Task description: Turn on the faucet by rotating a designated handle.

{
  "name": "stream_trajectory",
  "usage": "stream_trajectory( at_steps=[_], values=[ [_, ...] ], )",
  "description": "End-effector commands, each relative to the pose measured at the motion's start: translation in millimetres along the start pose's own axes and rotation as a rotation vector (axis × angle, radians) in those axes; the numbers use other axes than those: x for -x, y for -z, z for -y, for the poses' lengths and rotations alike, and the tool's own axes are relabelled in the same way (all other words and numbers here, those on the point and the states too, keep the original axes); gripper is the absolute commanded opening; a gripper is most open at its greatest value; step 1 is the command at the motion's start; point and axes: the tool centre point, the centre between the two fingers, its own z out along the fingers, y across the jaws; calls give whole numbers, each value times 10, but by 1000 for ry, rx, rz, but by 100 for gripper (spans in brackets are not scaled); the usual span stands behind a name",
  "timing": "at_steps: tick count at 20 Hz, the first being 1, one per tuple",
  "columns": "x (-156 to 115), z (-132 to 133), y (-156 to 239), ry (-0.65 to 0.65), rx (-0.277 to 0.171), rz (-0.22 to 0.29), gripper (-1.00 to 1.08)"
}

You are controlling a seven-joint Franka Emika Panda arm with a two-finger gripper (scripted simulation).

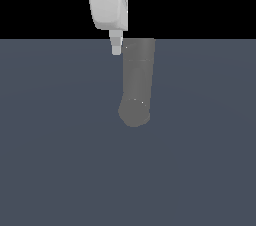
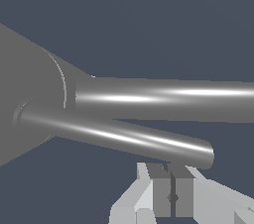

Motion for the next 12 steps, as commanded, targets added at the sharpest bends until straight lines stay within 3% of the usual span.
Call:
stream_trajectory(
  at_steps=[1, 12],
  values=[
    [-287, 10, 1, -28, 1, 0, -100],
    [-973, 9, 3, -38, 3, 0, -100]
  ],
)
